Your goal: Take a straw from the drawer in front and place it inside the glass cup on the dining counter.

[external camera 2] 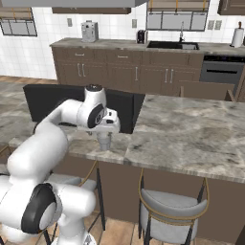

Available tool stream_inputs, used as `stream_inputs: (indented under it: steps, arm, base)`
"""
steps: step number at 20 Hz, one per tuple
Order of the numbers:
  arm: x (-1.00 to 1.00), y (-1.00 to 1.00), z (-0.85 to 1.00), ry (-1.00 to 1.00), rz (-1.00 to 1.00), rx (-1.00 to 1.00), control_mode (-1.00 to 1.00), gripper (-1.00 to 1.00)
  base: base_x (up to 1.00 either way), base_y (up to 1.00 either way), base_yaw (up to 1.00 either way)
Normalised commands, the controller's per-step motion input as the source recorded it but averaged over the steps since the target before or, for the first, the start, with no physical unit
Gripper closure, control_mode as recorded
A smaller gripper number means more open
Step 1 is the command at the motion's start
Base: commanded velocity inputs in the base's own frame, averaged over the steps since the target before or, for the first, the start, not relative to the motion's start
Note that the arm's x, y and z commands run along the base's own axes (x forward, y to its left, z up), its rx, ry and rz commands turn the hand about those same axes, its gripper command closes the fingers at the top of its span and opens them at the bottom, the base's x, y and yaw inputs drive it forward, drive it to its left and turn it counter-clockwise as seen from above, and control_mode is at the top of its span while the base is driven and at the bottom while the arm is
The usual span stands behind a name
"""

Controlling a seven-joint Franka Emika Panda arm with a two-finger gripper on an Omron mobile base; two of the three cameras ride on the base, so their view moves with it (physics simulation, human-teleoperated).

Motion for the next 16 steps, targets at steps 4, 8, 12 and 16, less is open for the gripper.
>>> stream_inputs:
  steps: [4, 8, 12, 16]
  arm:
    - [-1.0, 0.0, 0.44, -0.03, -0.12, -0.11, -1.0, -1.0]
    - [-0.96, 0.0, 0.44, 0.0, -0.07, -0.01, -1.0, -1.0]
    - [-0.88, 0.0, 0.29, 0.0, -0.07, 0.0, -1.0, -1.0]
    - [-0.78, -0.02, 0.28, 0.06, -0.07, 0.0, -1.0, -1.0]
  base:
    - [0.0, 0.0, 0.0]
    - [0.0, 0.0, 0.0]
    - [0.0, 0.0, 0.0]
    - [0.0, 0.0, 0.0]
